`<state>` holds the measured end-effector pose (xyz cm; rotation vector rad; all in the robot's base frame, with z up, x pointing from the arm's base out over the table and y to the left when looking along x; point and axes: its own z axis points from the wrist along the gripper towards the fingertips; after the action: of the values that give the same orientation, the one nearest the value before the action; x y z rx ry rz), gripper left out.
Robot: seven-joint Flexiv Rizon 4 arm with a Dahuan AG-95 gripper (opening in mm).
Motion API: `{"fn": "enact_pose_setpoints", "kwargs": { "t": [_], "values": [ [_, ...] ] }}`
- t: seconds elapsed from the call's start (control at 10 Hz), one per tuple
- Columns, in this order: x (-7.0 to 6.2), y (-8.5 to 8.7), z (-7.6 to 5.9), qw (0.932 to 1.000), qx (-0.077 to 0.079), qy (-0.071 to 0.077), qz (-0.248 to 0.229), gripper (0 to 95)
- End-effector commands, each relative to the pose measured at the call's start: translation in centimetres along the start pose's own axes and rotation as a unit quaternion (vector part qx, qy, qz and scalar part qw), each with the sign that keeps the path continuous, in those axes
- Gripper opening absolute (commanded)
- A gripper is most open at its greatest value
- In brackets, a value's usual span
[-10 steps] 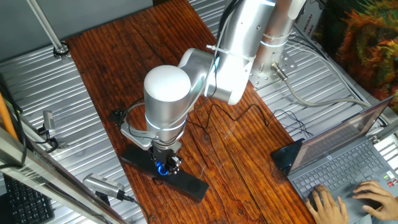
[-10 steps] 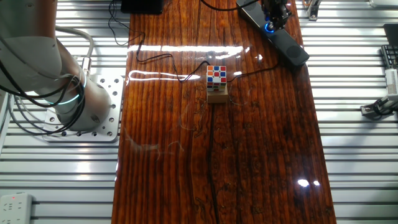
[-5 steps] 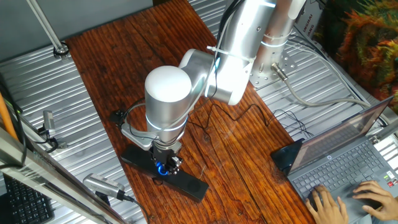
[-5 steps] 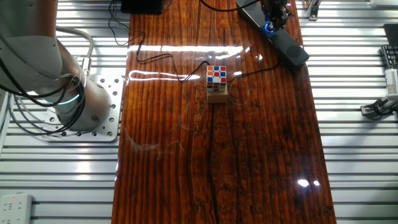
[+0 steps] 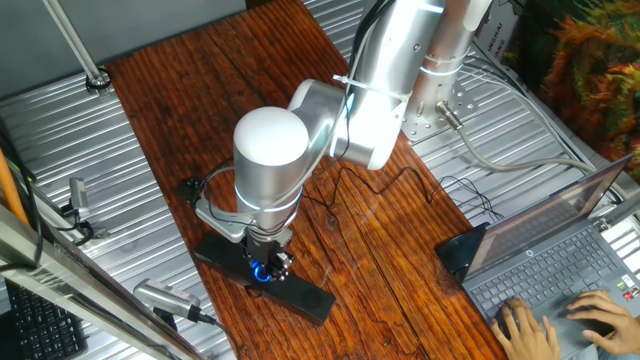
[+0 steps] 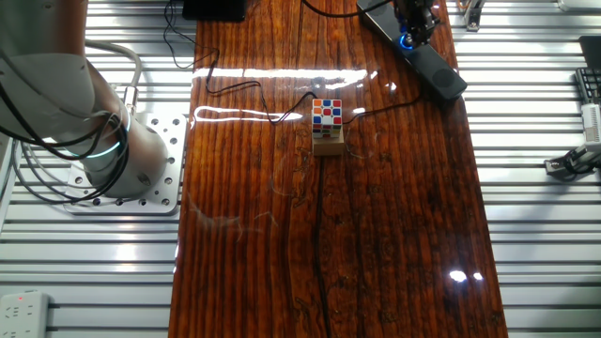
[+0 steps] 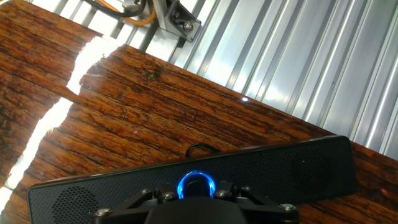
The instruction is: Turn the knob to increase the volume of the speaker
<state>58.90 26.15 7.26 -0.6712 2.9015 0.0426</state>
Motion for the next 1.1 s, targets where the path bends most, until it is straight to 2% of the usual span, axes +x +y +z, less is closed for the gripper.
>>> {"fn": "enact_pose_setpoints", "kwargs": {
  "t": [0.1, 0.2, 0.7, 0.8, 1.1],
  "values": [
    [0.02, 0.0, -0.04, 1.0, 0.0, 0.0, 0.0, 38.0],
    [0.02, 0.0, -0.03, 1.0, 0.0, -0.001, 0.0, 19.0],
    [0.01, 0.02, 0.06, 1.0, 0.002, -0.004, -0.001, 19.0],
    [0.01, 0.02, 0.06, 1.0, 0.0, -0.005, 0.0, 38.0],
    [0.02, 0.02, 0.14, 1.0, 0.001, -0.006, 0.0, 38.0]
  ]
}}
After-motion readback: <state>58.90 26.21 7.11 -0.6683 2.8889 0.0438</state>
